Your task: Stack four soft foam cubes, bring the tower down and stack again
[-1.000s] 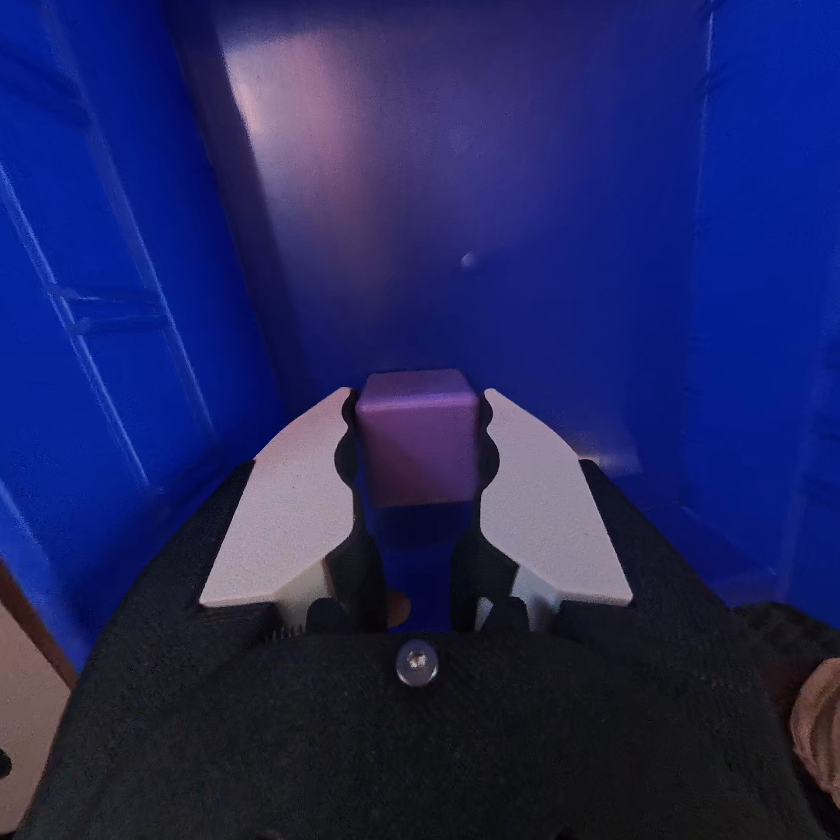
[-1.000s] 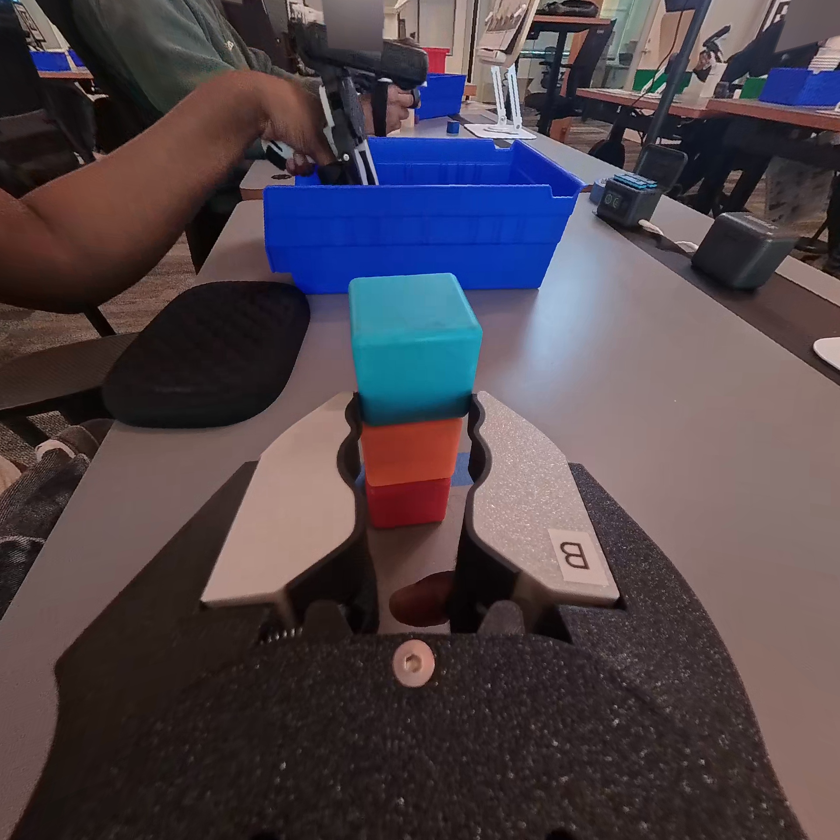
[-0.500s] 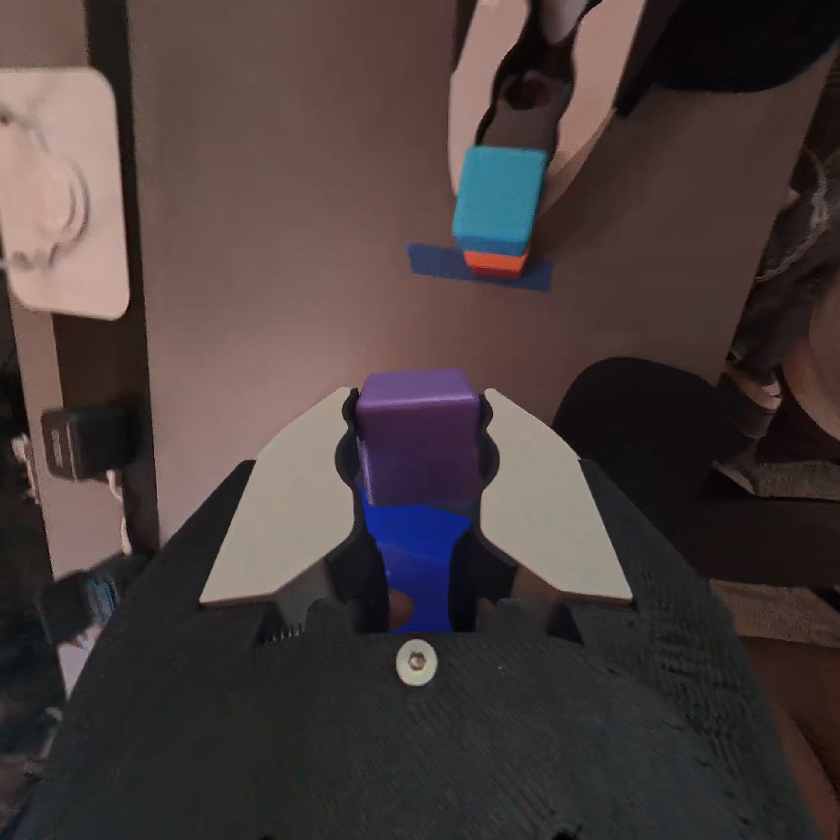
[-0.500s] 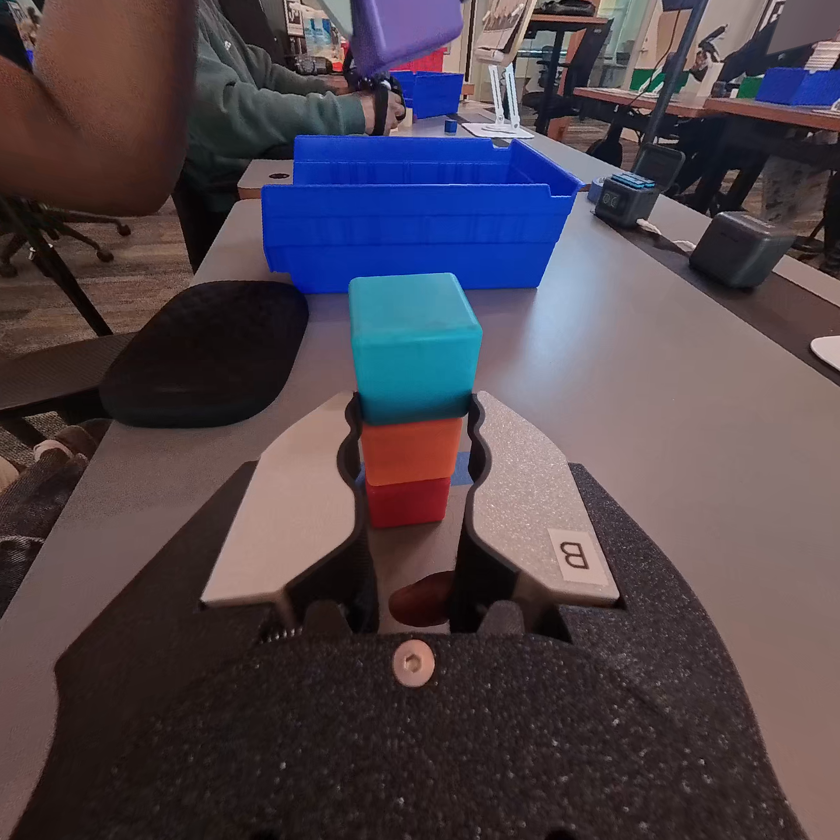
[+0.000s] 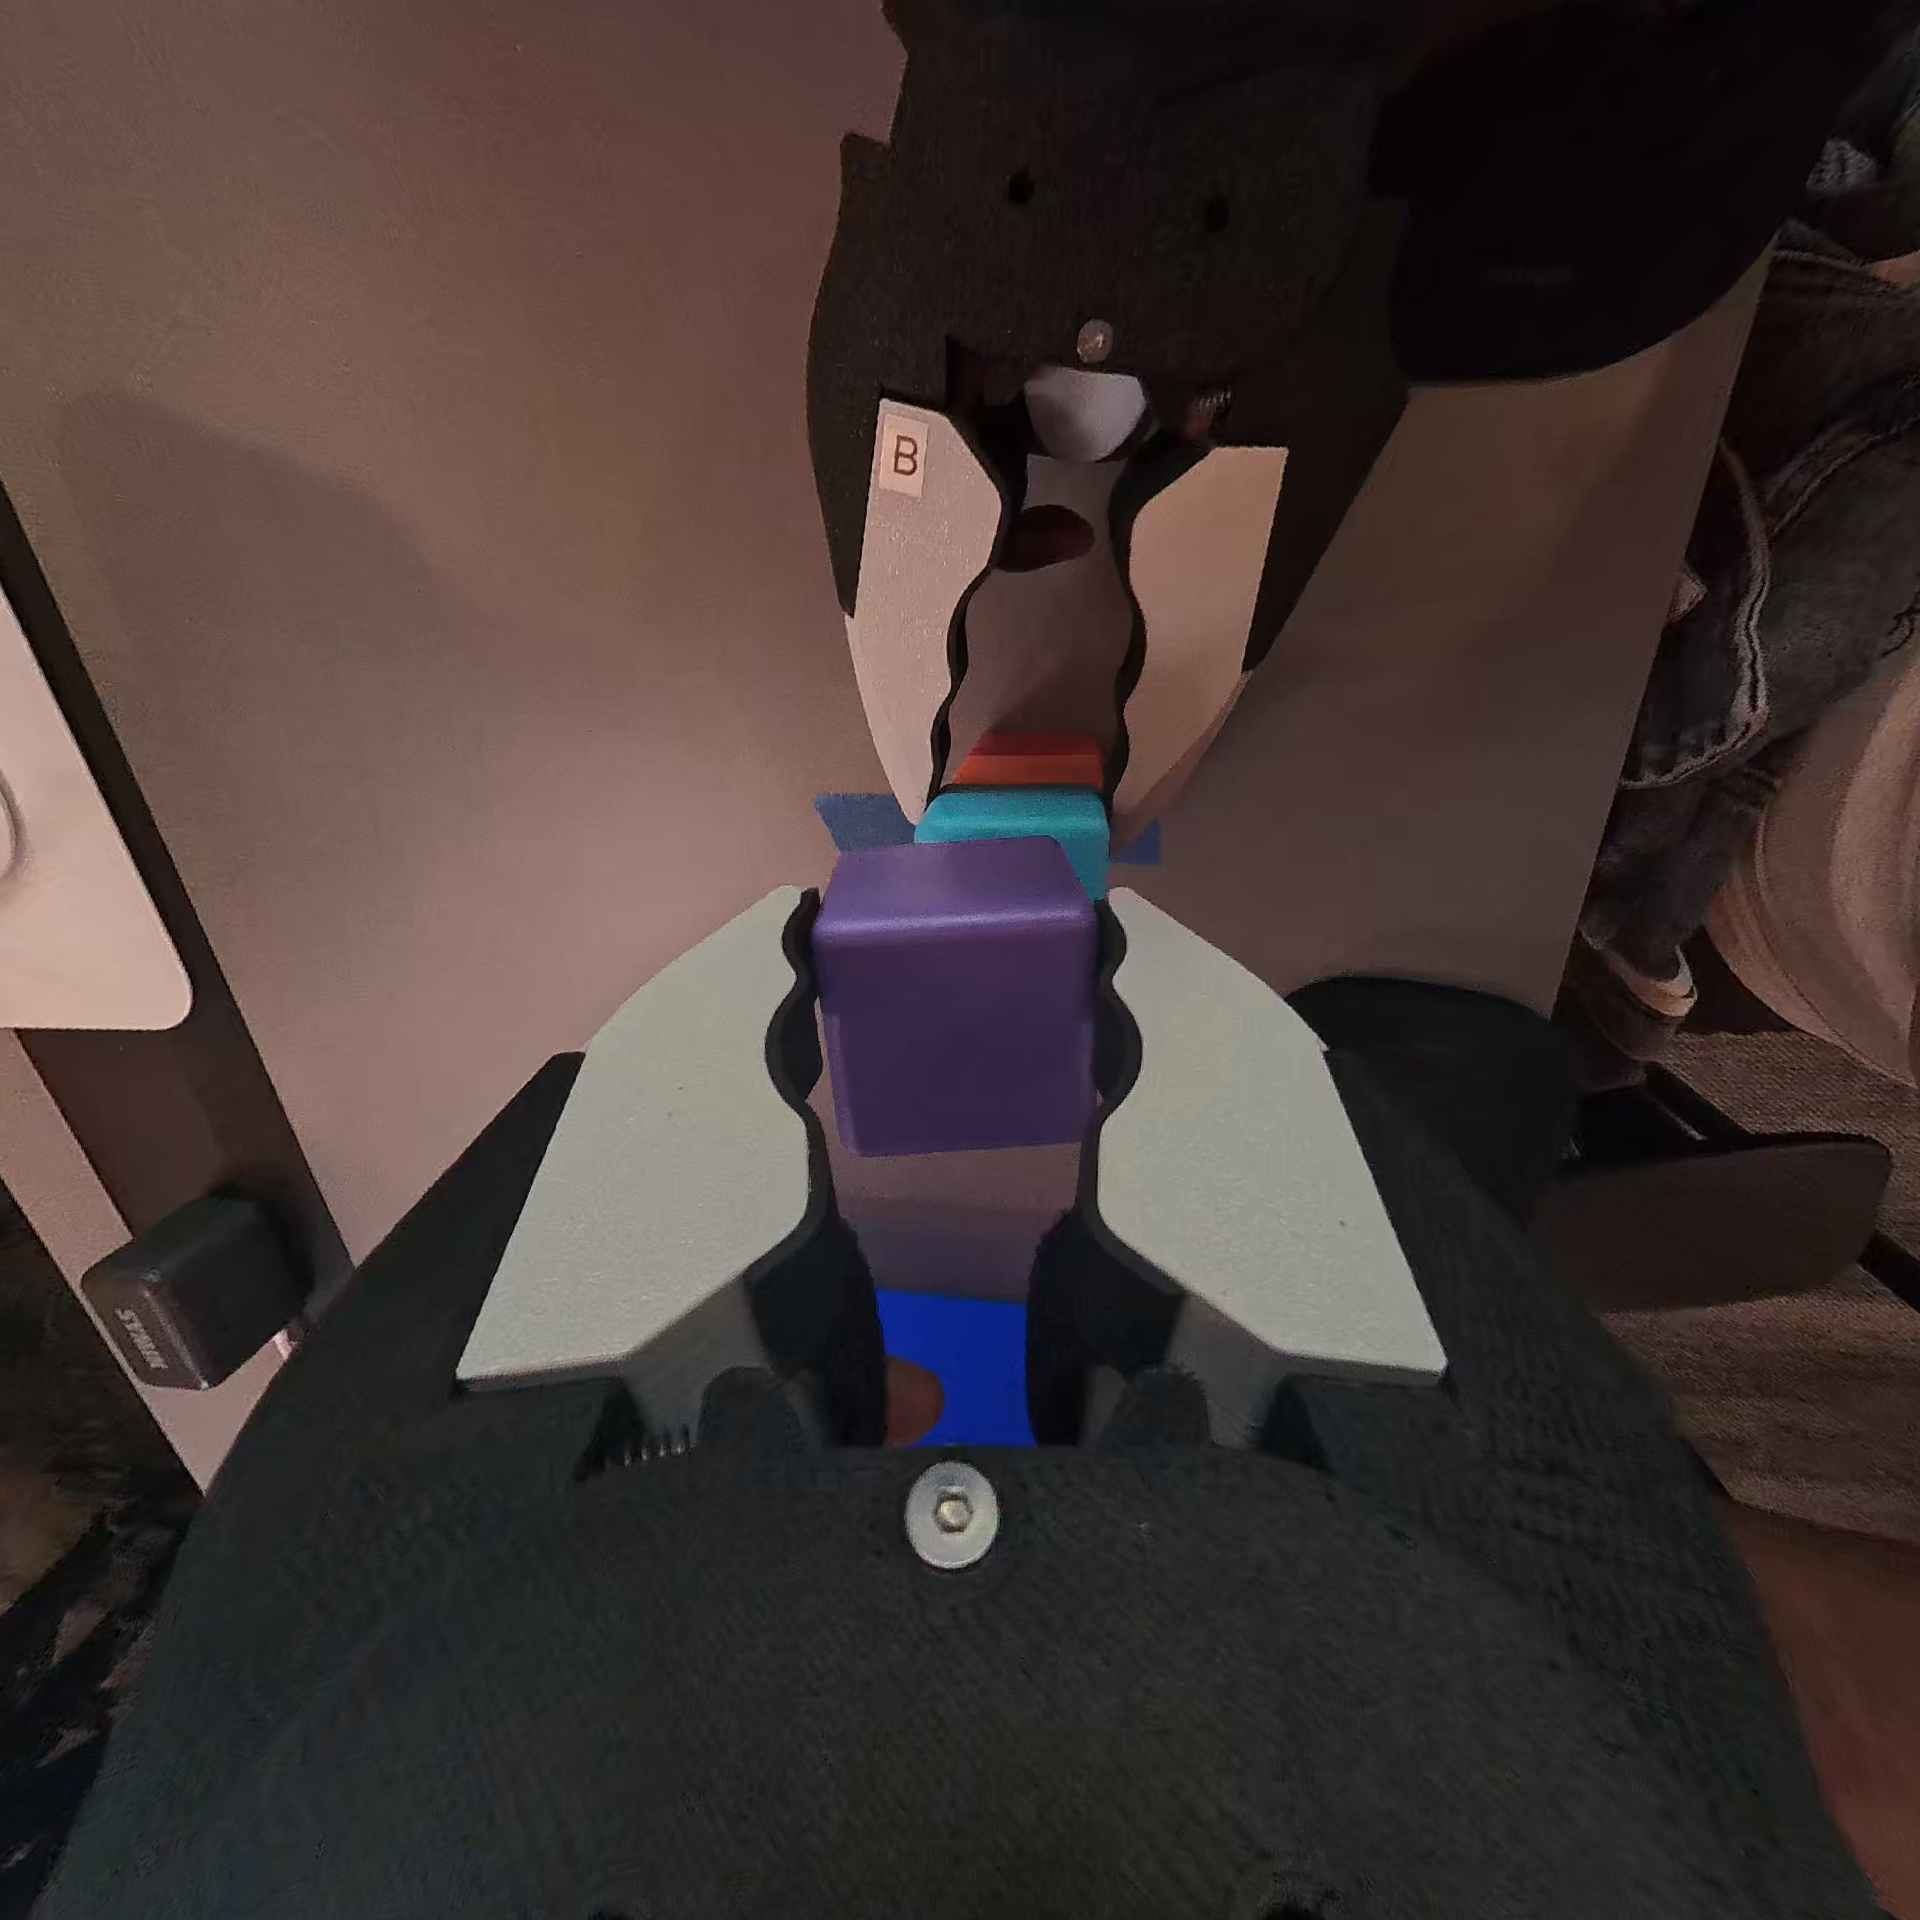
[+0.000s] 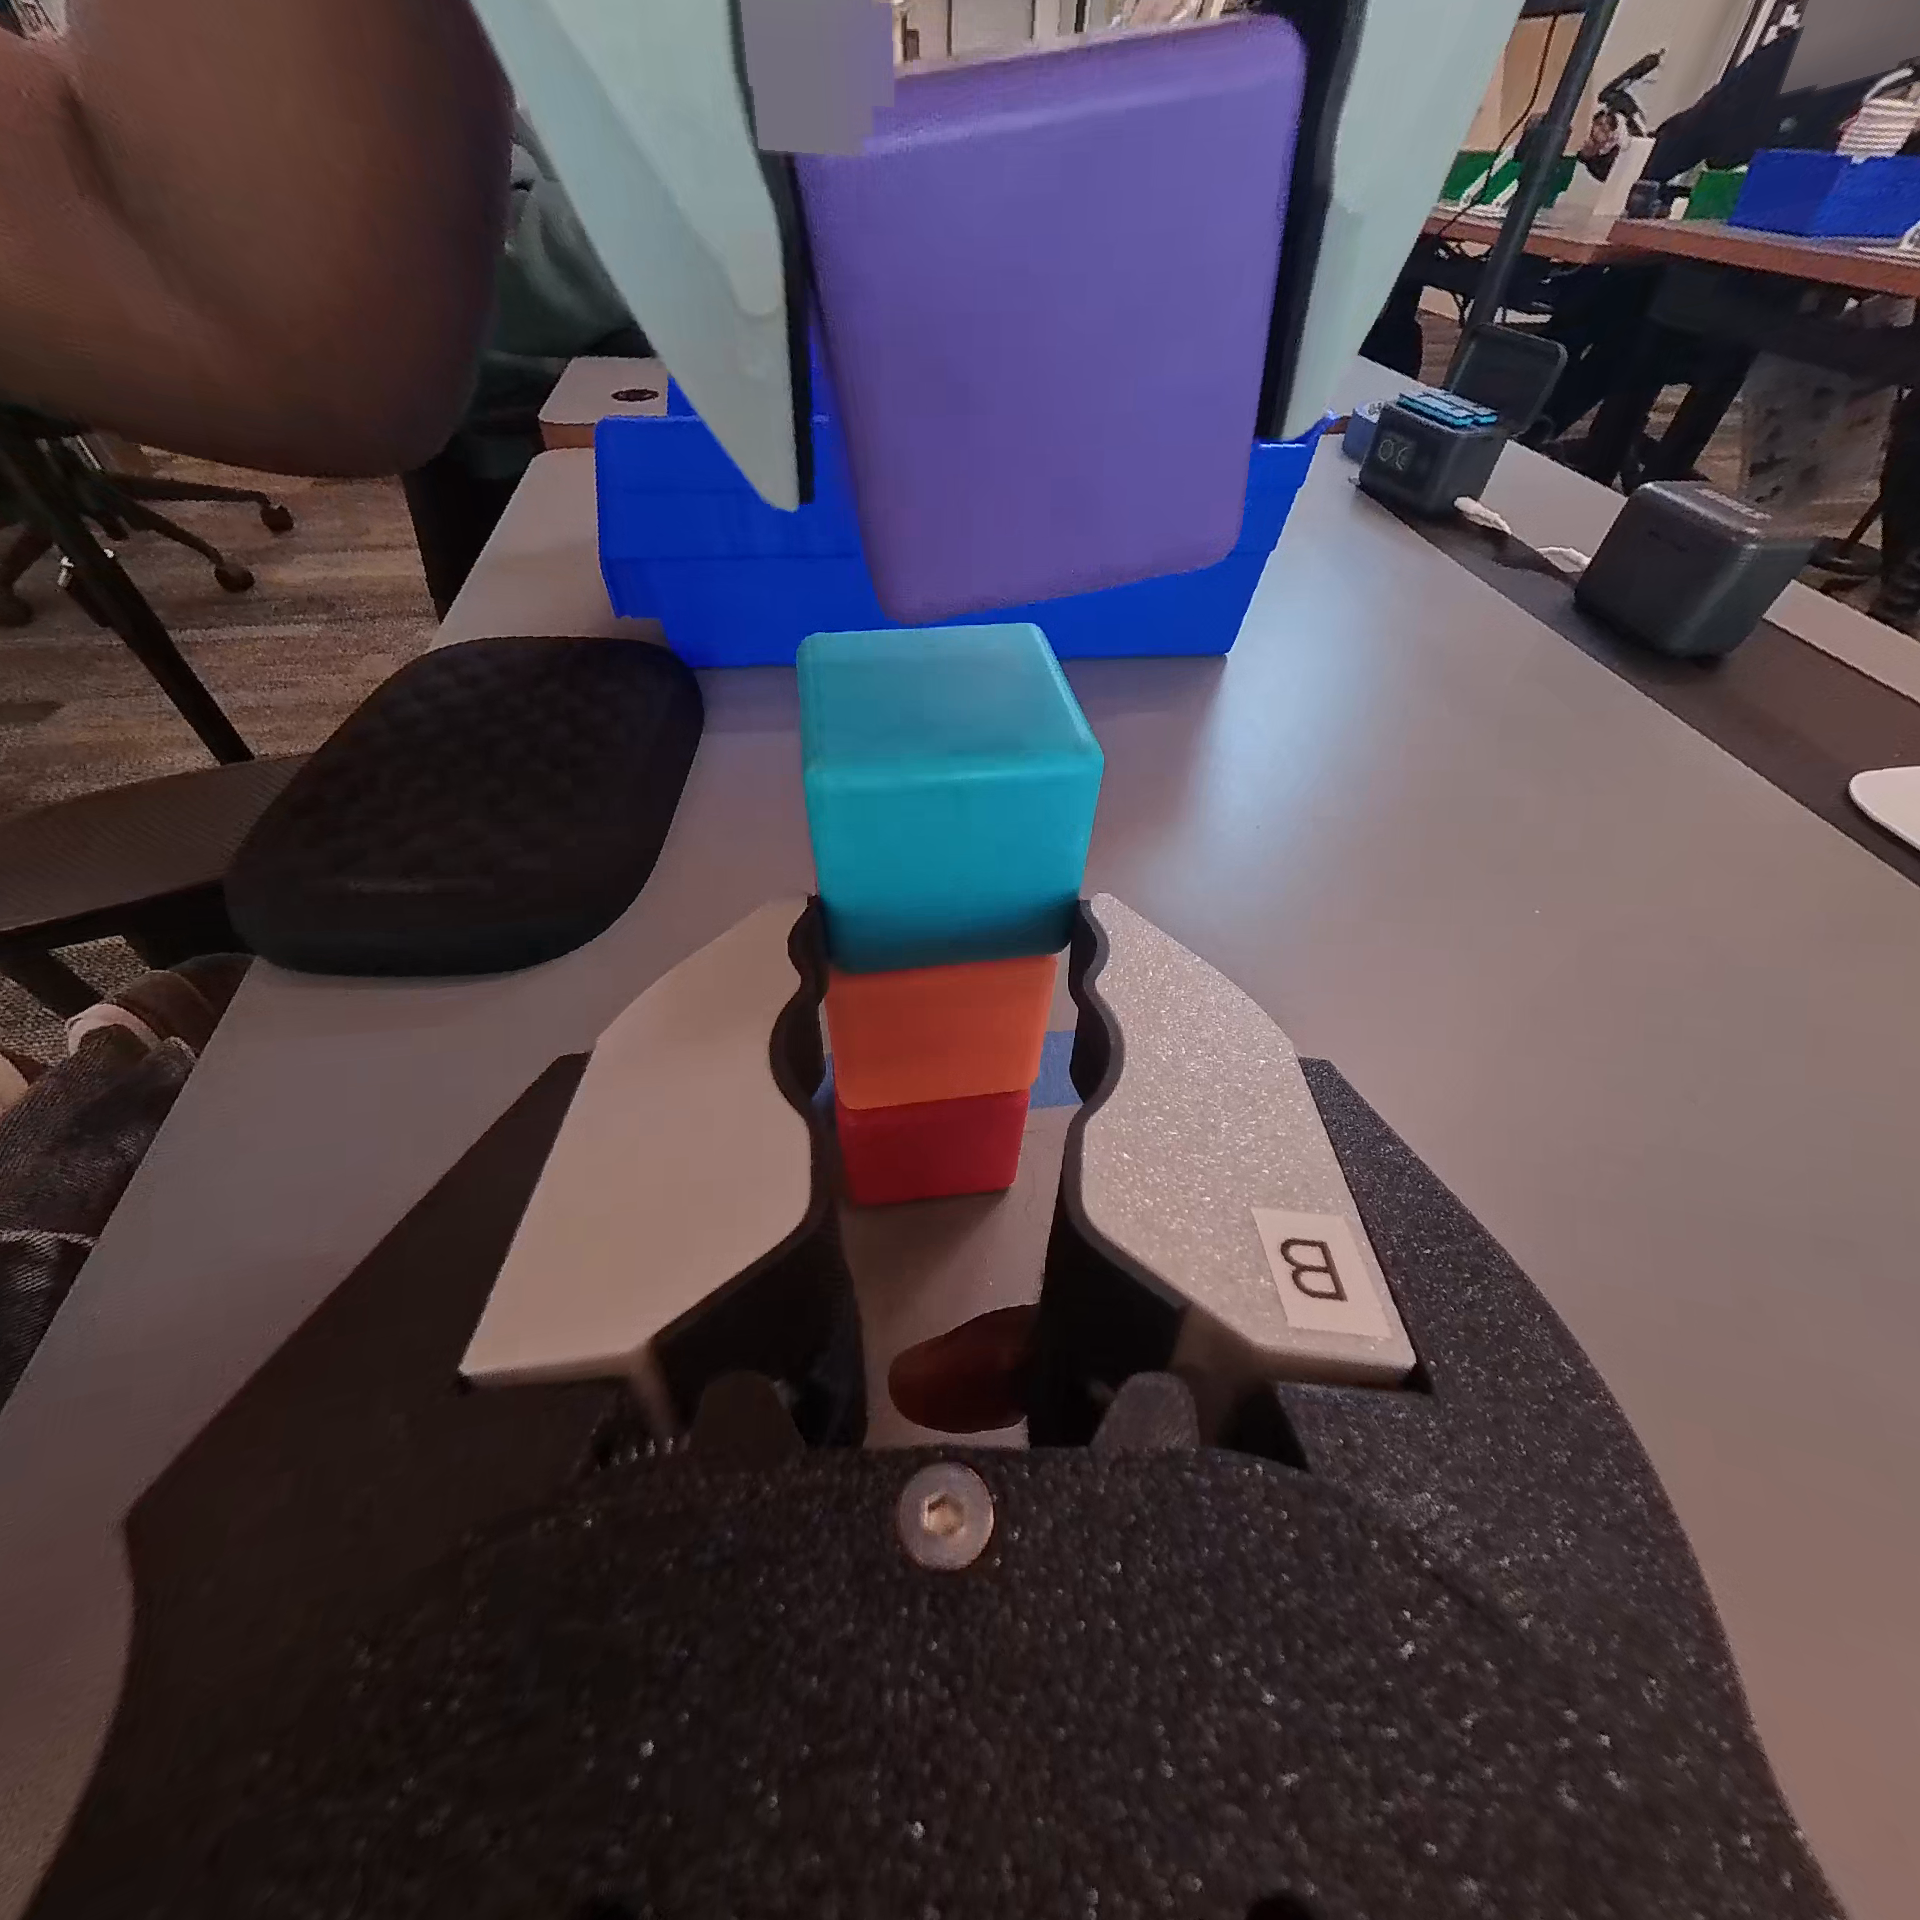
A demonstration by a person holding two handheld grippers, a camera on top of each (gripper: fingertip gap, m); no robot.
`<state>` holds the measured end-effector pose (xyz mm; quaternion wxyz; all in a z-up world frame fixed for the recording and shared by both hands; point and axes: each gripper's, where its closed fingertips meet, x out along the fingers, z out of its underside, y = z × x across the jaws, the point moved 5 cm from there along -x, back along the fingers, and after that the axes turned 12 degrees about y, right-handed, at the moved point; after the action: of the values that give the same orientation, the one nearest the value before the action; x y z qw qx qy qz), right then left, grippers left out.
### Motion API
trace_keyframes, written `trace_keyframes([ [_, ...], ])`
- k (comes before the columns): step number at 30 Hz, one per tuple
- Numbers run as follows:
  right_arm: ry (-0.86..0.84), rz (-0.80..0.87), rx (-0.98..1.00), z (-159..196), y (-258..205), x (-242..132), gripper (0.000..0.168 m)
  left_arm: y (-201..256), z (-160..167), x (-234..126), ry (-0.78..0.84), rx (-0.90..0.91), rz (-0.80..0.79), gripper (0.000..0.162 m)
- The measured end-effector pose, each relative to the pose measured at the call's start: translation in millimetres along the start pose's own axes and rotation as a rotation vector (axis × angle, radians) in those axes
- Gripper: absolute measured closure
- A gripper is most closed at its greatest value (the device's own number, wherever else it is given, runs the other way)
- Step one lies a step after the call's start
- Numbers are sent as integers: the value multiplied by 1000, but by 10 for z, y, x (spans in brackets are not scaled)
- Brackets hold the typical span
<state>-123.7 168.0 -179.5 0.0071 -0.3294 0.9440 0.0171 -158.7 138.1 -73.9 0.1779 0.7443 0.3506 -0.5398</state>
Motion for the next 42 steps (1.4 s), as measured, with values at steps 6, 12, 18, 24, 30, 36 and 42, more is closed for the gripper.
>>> trace_keyframes([
  [6, -1, -1, 0, -1, 0, 1, 123, 36, 57, 92, -37, -16, -23, 112],
  [12, 2, -1, 1, -1, 2, 3, 123, 63, 74, 171, -10, -12, 22, 112],
  [18, 3, -6, -10, -5, -8, 8, 123, 54, 85, 193, 6, -8, 65, 112],
  [24, 3, -1, 7, -1, 2, 12, 123, 37, 95, 204, 28, -11, 84, 112],
  [30, 3, 0, 5, -3, 1, 15, 123, 43, 117, 249, 64, -23, 101, 112],
  [36, 3, -18, -12, -29, -18, 12, 93, -80, 85, 102, 439, 4, -54, 38],
  [42, 247, -27, 16, -407, -38, -183, 50, 103, 269, -253, 1267, 1, -150, 17],
])
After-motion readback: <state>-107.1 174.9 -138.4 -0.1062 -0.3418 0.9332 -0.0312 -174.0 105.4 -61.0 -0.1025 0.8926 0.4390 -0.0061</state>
